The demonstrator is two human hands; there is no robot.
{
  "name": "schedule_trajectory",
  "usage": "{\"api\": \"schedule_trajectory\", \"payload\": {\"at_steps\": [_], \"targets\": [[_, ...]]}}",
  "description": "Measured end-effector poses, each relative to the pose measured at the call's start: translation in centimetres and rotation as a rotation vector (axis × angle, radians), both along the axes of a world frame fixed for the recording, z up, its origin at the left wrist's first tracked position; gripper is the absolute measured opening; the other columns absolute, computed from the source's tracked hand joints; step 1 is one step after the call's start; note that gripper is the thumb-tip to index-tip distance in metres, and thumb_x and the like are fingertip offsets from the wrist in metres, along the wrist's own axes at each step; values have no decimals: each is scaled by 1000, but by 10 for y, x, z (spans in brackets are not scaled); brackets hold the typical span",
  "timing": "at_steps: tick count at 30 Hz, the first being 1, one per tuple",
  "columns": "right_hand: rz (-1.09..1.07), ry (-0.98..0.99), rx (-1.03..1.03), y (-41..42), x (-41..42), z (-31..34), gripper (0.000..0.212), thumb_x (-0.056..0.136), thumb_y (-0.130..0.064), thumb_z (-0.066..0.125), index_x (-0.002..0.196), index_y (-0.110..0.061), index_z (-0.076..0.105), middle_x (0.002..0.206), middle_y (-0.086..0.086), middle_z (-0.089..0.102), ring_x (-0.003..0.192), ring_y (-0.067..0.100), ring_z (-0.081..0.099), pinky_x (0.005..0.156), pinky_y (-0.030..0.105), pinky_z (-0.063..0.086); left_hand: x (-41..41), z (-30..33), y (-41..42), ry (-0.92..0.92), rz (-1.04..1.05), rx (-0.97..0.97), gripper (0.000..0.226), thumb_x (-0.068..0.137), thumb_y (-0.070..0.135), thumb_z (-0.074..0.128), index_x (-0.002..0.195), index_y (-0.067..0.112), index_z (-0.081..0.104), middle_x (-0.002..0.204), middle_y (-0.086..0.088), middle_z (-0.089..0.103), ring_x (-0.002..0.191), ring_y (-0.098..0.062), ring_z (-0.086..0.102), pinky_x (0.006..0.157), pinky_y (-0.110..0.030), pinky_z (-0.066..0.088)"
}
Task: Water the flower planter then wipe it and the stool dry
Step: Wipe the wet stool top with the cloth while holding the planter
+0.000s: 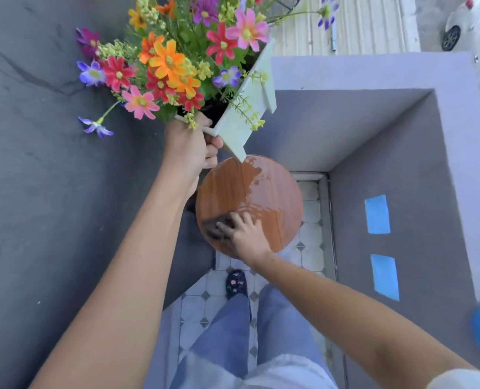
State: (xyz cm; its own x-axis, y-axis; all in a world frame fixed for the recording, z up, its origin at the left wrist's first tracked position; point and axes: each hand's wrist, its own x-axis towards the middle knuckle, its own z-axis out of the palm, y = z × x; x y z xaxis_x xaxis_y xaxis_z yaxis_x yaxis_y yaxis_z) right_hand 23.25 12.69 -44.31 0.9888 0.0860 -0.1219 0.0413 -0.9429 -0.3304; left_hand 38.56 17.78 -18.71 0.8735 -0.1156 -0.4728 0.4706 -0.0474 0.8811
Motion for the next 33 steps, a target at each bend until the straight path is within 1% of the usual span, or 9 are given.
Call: {"api": "schedule_trajectory", "payload": {"at_steps": [5,9,12,15,19,23,25,30,33], "targets": [[-463,19,64,-111,38,2,43,91,-18,58,134,-24,58,129,15,50,111,39,44,87,48,49,2,-2,5,-6,-5,23,18,95,8,40,77,9,42,57,-9,48,36,-9,27,40,-23,17],[-545,19,134,-151,47,0,51,85,-1,58,134,-11,60,120,21,51,110,39,45,100,45,44,3,-4,4,1,10,14,20,95,8,41,75,9,42,56,-9,49,37,-10,28,40,-22,18],[-462,4,191,-124,30,-5,49,83,-1,63,132,-9,62,123,18,51,115,36,45,100,45,45,5,-4,4,4,16,13,19,95,8,40,76,9,42,56,-8,50,37,-10,28,40,-22,19],[-263,-35,218,-70,-1,-15,43,86,-10,71,128,-9,64,118,18,54,106,35,49,88,47,52,8,-3,3,6,17,11,19,95,9,40,76,9,42,55,-7,50,37,-10,28,40,-23,18],[124,-112,241,-1,-29,-19,39,95,-25,62,129,-6,60,116,20,55,96,35,51,75,46,51,14,-2,2,-6,24,7,20,95,9,41,75,9,43,55,-8,50,37,-10,28,40,-23,19],[373,-167,186,-2,-10,-23,41,95,-28,62,131,-9,58,118,16,55,98,33,53,76,42,48,17,0,-2,-24,17,15,22,96,9,39,74,10,43,50,-5,51,40,-11,26,42,-24,17],[267,-187,149,-31,19,-23,40,96,-26,59,133,-11,58,120,15,55,101,32,53,80,41,48,18,-1,-3,-31,12,11,22,95,8,39,74,10,43,49,-4,51,40,-11,26,42,-25,17],[-500,-208,152,-119,88,-13,34,93,-15,54,124,-8,64,112,18,56,102,36,51,88,42,48,22,-6,-5,-28,20,2,22,94,7,40,72,10,42,48,-4,51,39,-11,27,43,-26,16],[-504,-226,136,-110,87,-7,33,88,-9,59,120,-5,65,111,18,56,102,35,50,88,43,48,24,-6,-7,-35,23,10,22,95,7,39,74,10,43,52,-6,50,39,-11,27,43,-26,17]]}}
